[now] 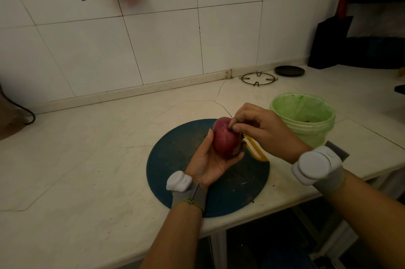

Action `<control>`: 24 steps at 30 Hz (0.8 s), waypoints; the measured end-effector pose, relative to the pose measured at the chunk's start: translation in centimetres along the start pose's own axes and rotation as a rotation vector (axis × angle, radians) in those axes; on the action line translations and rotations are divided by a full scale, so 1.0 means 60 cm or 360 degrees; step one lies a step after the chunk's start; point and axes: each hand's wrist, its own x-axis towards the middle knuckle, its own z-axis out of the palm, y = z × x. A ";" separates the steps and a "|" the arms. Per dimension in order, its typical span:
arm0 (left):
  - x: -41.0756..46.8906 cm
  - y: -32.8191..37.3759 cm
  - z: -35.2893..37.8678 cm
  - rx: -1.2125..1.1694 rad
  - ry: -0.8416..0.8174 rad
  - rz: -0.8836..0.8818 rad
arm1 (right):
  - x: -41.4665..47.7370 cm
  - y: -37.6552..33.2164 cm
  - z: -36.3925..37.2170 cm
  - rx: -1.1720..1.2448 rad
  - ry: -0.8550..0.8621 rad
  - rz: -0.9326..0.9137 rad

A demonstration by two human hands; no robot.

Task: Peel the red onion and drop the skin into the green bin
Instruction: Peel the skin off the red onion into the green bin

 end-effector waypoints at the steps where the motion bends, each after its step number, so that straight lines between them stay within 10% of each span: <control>1: 0.000 0.001 0.000 -0.0023 -0.0029 0.0004 | 0.000 0.002 -0.001 -0.0005 0.0023 -0.0002; 12: 0.005 0.000 0.014 0.0157 -0.0113 -0.0036 | -0.014 0.036 -0.124 -0.0771 0.0553 0.0435; 24: 0.062 0.032 0.043 0.0776 -0.0005 -0.0009 | -0.025 0.047 -0.138 -0.0631 0.0675 0.0435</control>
